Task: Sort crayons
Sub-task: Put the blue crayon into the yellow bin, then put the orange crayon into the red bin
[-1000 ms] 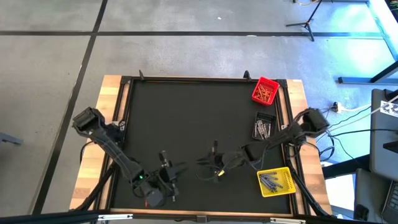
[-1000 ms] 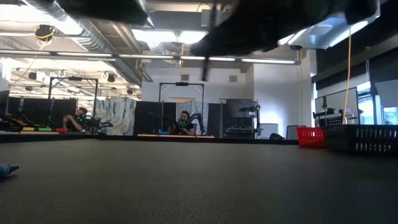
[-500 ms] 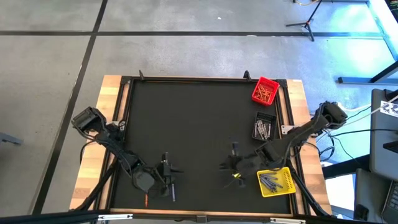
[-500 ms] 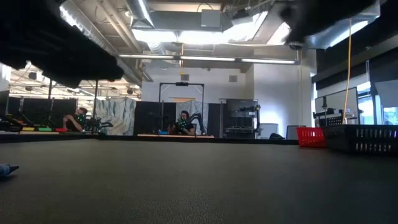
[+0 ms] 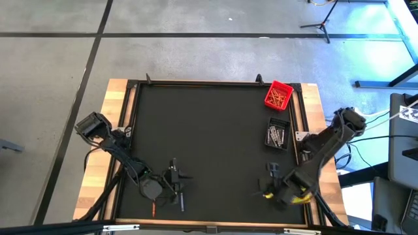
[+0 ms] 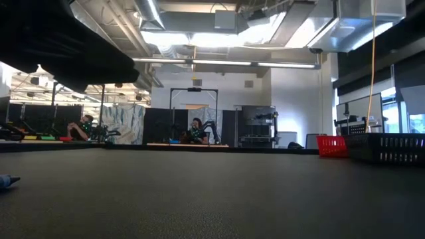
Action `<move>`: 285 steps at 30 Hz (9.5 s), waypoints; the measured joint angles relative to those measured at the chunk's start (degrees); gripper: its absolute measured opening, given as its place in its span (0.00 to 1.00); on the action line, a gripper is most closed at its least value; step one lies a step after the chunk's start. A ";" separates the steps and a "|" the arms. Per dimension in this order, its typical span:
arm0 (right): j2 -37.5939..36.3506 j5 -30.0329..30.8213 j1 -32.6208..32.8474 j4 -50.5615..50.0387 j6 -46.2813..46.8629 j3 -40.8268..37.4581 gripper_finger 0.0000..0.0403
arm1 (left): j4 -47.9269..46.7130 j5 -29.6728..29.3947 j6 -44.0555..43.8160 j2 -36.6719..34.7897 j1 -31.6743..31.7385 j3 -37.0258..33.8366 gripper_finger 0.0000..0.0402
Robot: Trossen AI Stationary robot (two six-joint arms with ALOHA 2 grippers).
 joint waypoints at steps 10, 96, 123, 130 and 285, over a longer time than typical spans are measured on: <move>0.02 1.56 13.03 -10.35 21.34 0.00 0.07 | 0.14 -1.84 -0.04 0.00 -0.04 0.00 0.24; 10.16 30.14 -16.53 54.70 -48.71 -18.14 0.47 | -81.09 26.66 -78.09 16.86 -3.28 49.74 0.38; 10.16 30.07 -16.53 56.97 -48.56 -18.14 0.47 | -68.21 23.61 -70.10 16.67 -4.28 36.98 0.20; 10.16 29.01 -17.58 57.05 -48.47 -18.14 0.47 | -68.19 23.56 -63.96 16.78 -4.31 36.92 0.05; -5.63 38.73 -8.02 29.94 -23.74 -9.42 0.49 | -89.94 30.96 -66.48 10.47 -7.83 50.07 0.31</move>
